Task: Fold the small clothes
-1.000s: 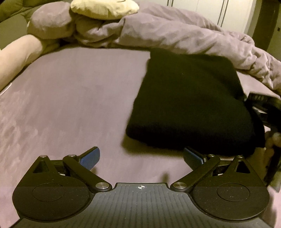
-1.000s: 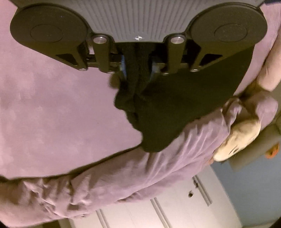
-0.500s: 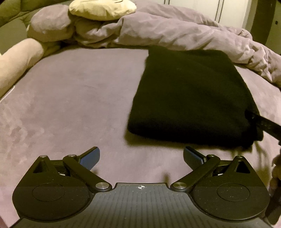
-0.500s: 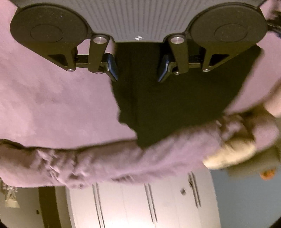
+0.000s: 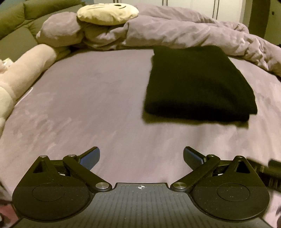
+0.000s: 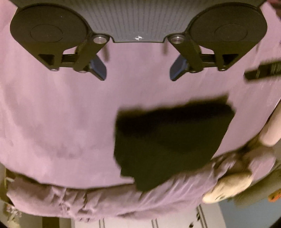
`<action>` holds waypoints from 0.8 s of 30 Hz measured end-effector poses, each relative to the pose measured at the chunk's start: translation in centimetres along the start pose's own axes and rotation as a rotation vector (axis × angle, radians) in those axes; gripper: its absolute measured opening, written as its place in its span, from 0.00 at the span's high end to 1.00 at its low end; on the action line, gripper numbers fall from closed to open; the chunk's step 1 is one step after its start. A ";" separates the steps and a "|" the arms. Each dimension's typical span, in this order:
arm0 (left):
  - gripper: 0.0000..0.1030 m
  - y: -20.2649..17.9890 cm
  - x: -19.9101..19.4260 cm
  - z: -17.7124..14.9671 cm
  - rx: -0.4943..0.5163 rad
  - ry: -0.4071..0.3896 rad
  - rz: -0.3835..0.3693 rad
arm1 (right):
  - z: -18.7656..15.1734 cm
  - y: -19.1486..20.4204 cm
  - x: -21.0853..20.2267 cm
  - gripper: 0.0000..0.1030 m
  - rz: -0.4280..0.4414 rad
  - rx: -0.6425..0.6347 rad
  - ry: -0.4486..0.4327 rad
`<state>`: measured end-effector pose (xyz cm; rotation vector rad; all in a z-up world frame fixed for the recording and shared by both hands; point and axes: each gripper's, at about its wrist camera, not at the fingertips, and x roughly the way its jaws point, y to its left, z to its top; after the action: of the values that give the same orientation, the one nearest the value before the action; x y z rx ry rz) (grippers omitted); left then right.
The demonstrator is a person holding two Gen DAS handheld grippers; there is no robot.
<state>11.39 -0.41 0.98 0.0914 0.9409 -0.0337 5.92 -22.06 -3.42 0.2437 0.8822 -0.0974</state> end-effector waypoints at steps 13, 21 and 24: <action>0.00 0.4 -6.4 -1.0 0.004 -0.016 -0.039 | 1.1 4.2 -9.0 0.04 0.000 -0.091 0.007; 0.00 -0.8 -7.7 1.1 0.074 0.041 -0.004 | 2.4 5.1 -10.7 0.04 -0.031 -0.094 -0.009; 0.00 -1.4 -6.8 1.4 0.100 0.117 0.004 | 2.7 5.0 -10.3 0.04 -0.041 -0.080 0.019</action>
<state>8.44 -2.03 7.22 0.1895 1.0558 -0.0727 2.40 -18.11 7.04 0.1520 0.9083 -0.0979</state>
